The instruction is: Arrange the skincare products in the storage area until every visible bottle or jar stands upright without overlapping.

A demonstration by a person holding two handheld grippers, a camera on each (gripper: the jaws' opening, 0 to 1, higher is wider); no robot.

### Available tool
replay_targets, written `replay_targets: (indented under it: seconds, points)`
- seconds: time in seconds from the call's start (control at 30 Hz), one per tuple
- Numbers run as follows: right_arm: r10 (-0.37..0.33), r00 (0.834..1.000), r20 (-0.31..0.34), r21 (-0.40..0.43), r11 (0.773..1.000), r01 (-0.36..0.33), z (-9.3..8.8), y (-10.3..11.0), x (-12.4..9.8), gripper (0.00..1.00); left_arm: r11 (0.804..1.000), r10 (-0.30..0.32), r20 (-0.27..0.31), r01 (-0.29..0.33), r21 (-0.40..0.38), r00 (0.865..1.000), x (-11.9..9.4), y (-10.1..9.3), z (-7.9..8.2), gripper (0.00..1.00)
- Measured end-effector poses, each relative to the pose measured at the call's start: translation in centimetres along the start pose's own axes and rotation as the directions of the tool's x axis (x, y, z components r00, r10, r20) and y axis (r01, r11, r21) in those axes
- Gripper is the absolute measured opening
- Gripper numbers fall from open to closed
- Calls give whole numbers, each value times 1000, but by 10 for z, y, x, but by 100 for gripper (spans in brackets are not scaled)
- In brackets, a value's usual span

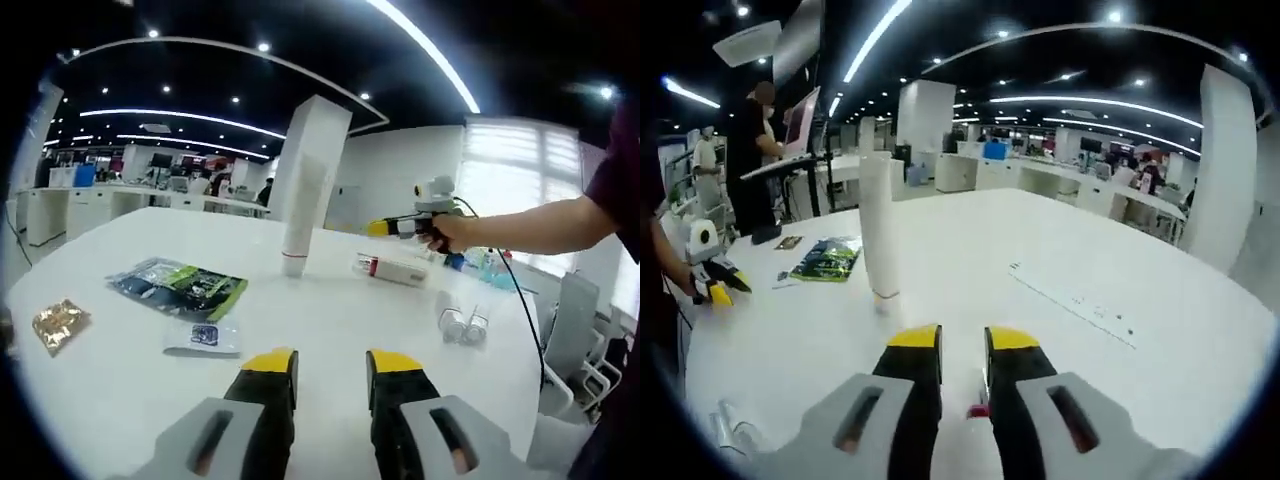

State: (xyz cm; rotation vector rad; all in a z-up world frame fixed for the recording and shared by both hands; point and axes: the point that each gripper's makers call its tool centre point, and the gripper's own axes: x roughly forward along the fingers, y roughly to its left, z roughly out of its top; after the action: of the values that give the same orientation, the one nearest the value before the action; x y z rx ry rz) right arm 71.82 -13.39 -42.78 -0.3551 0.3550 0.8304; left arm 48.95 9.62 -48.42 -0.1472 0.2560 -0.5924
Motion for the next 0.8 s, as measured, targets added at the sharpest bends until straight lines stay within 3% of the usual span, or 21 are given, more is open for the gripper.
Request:
replay_targets:
  seconds: [0.1, 0.17, 0.3, 0.4, 0.43, 0.53, 0.73, 0.8]
  points:
    - [-65, 993, -100, 48, 996, 70, -22, -7, -12, 34, 997, -42, 25, 41, 61, 999, -2, -6, 13, 27]
    - [-47, 992, -119, 63, 997, 55, -28, -3, -15, 44, 995, -84, 38, 82, 65, 996, 0, -9, 16, 27]
    - [-66, 983, -168, 72, 994, 79, -36, -7, -16, 41, 989, -149, 39, 149, 2, 988, 4, -9, 13, 24]
    - [-59, 976, -211, 84, 993, 78, -42, -8, -15, 30, 987, -160, 45, 159, 25, 986, 6, -10, 12, 26]
    - [-64, 973, -220, 87, 993, 85, -44, -10, -13, 31, 983, -176, 44, 173, 56, 983, 7, -13, 12, 27]
    - [-36, 963, -266, 136, 988, 74, -51, -10, -7, 38, 978, -204, 67, 201, 52, 977, 7, -18, 15, 28]
    - [15, 937, -349, 155, 987, 42, -64, -5, 5, 35, 975, -219, 82, 221, -7, 972, 4, -15, 16, 27]
    - [21, 925, -379, 126, 992, 29, -68, -5, 7, 31, 974, -224, 87, 226, -15, 971, 4, -14, 16, 27]
